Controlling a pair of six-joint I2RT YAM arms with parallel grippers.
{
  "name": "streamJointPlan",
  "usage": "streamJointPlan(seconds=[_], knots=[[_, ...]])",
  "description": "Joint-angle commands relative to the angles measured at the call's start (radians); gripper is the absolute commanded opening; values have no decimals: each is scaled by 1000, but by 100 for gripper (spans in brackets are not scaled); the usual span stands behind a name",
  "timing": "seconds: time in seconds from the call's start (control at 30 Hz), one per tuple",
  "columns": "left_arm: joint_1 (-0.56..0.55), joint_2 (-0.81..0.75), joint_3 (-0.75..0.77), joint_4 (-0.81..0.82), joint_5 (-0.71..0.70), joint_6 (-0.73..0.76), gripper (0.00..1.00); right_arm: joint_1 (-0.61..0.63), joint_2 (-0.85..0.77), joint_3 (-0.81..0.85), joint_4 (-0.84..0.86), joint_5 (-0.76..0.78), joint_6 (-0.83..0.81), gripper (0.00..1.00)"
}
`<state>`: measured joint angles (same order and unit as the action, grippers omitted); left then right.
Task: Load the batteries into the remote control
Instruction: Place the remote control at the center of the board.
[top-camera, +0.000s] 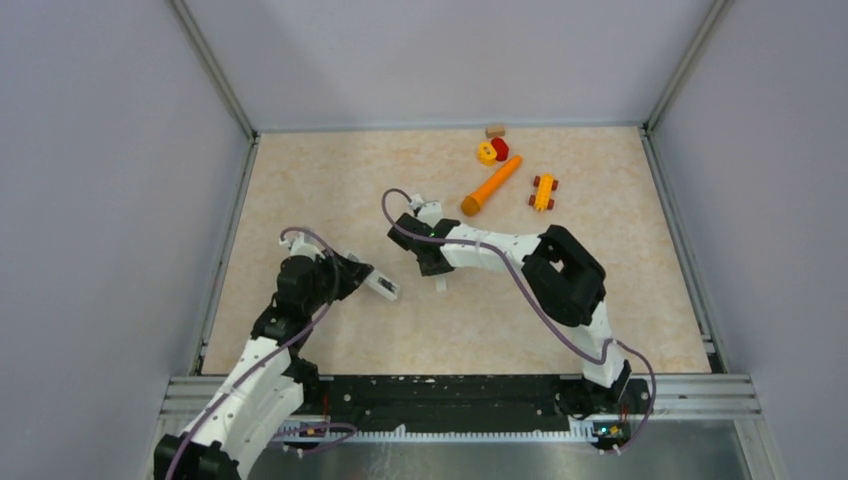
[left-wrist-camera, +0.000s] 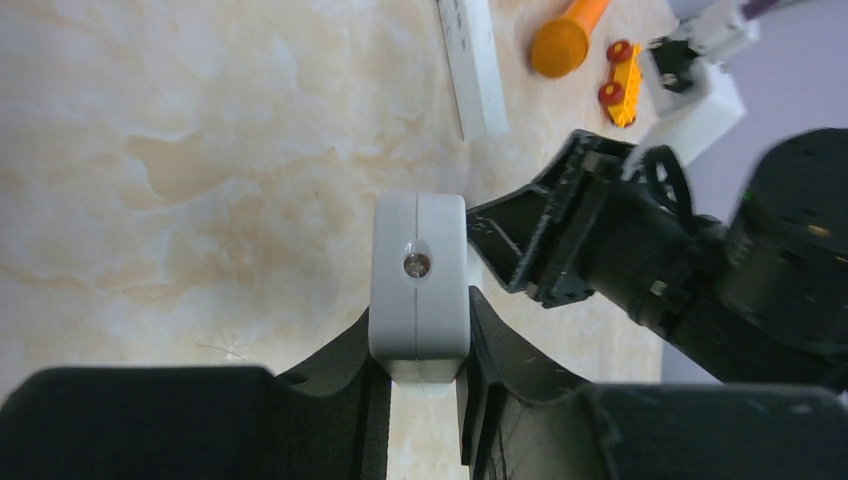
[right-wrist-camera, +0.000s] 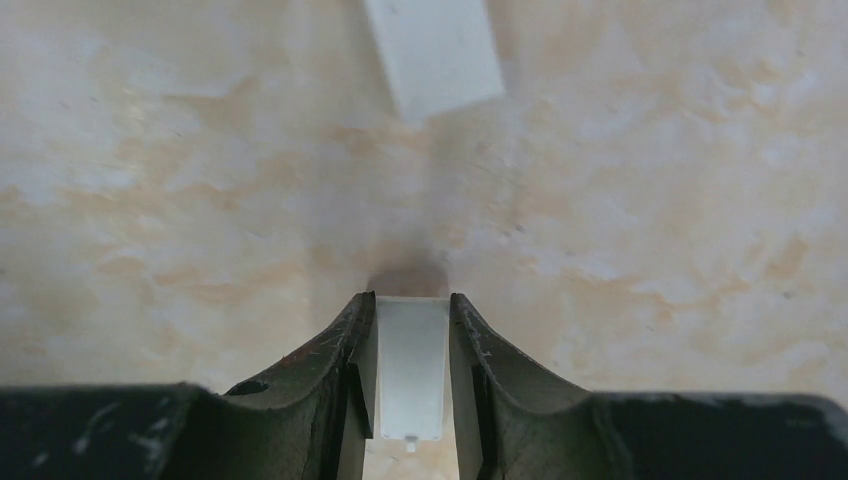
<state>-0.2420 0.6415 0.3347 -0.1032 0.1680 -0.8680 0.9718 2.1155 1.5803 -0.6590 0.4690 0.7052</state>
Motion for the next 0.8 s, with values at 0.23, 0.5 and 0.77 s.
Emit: streamJointPlan(seconds=[0.23, 0.5, 0.77], knots=[[-193, 423, -109, 660, 12, -305, 0, -27, -379, -368, 49, 42, -17, 30], [-395, 651, -53, 865, -246, -387, 0, -67, -501, -497, 94, 6, -5, 30], [-452, 696, -51, 715, -389, -514, 19, -80, -527, -519, 121, -21, -8, 30]])
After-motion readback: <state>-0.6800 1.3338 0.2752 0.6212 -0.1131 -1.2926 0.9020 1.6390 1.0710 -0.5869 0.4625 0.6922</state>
